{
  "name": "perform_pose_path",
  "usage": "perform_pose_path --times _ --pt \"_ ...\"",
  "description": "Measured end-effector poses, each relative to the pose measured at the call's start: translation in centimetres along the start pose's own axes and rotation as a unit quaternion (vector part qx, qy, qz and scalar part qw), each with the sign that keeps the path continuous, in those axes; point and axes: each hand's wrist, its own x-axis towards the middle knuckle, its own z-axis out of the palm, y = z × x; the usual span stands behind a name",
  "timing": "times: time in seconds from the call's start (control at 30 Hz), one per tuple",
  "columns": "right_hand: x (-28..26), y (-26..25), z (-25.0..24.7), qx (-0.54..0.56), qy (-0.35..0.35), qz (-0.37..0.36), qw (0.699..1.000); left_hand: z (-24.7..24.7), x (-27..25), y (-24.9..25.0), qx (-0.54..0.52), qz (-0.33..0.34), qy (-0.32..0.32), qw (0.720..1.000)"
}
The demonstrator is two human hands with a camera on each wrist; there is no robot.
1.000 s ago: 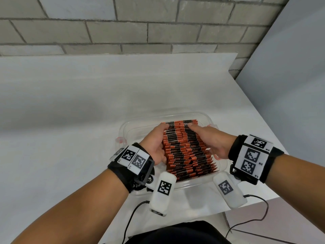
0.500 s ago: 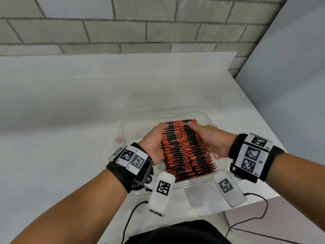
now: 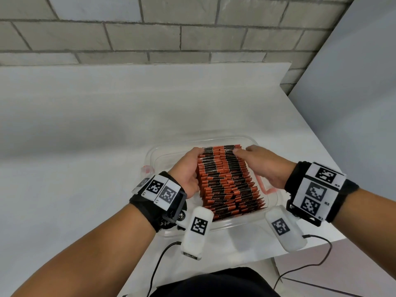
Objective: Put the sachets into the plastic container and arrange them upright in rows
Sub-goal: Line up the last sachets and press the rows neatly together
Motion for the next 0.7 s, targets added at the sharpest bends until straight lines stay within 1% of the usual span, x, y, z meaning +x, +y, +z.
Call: perform_pose_path --times 0.03,0.07,0.1,0.13,0.17,0.2,0.27,0.33,0.43,0.7 --pt "-0.5 -0.2 -0.2 -0.065 0.034 -0.036 0.997 -0.1 0.0 0.0 0.0 0.001 0.0 1.0" --pt "-1.1 -0.4 -0.4 -0.131 0.063 -0.083 0.986 -0.1 0.1 0.0 0.0 0.002 0.0 1.0" --pt "-1.6 -0.6 -0.5 -0.194 0.081 -0.137 0.968 -0.2 0.1 0.1 0.0 0.001 0.0 1.0" --pt "-2.0 -0.8 -0.5 -0.248 0.079 -0.179 0.949 -0.2 0.1 0.1 0.0 0.0 0.0 1.0" --pt "-2.3 -1.0 -0.3 -0.295 0.061 -0.207 0.931 -0.2 0.1 0.1 0.001 -0.001 -0.002 1.0" --pt "-2.4 -1.1 0.1 -0.335 0.034 -0.216 0.916 -0.2 0.1 0.1 0.001 -0.001 -0.003 1.0" --pt "-2.3 -1.1 1.0 -0.397 -0.004 -0.206 0.895 -0.2 0.0 0.1 -0.001 -0.002 -0.006 1.0" --pt "-2.2 -1.3 1.5 -0.422 -0.015 -0.198 0.885 -0.2 -0.1 0.1 -0.003 -0.002 -0.007 1.0" --pt "-2.3 -1.6 1.7 -0.403 -0.035 -0.201 0.892 -0.2 -0.1 0.1 -0.009 0.0 -0.007 1.0" --pt "-1.9 -1.3 2.6 -0.408 -0.056 -0.223 0.883 -0.1 -0.2 0.2 -0.031 -0.005 -0.004 1.0"
